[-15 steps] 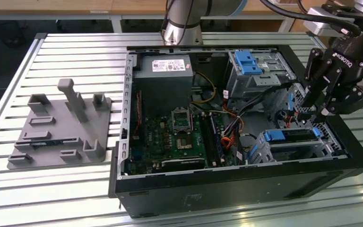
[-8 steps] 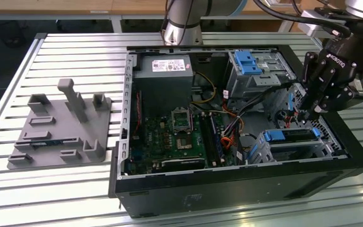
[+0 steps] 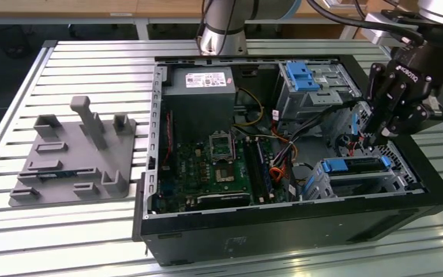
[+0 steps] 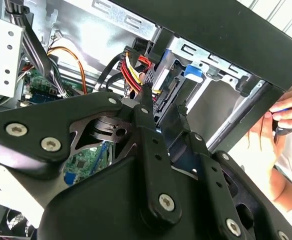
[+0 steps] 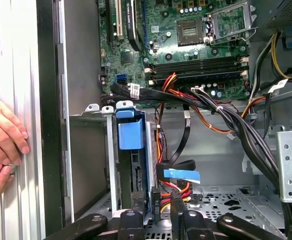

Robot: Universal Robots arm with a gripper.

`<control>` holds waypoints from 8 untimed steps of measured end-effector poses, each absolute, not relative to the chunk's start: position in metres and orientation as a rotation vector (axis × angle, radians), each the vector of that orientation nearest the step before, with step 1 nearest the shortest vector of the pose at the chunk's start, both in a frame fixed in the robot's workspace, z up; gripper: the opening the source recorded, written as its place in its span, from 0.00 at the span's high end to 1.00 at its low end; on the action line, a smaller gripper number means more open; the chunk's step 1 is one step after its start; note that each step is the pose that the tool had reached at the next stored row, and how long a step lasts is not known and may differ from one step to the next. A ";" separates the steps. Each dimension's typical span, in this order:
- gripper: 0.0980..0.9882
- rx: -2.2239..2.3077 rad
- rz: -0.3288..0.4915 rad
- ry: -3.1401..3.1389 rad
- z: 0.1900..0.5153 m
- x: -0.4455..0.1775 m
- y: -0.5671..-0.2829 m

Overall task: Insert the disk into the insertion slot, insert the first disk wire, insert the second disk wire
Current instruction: 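Insert the first disk wire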

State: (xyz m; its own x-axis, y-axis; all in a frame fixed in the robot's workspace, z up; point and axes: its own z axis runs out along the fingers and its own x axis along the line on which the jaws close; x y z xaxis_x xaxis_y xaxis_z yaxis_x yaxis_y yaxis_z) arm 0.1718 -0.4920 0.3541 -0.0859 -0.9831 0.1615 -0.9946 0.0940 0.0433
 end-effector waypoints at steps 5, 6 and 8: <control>0.71 2.016 0.116 -2.208 0.352 0.172 -0.492; 0.71 2.016 0.117 -2.208 0.351 0.172 -0.492; 0.71 2.016 0.117 -2.208 0.351 0.172 -0.492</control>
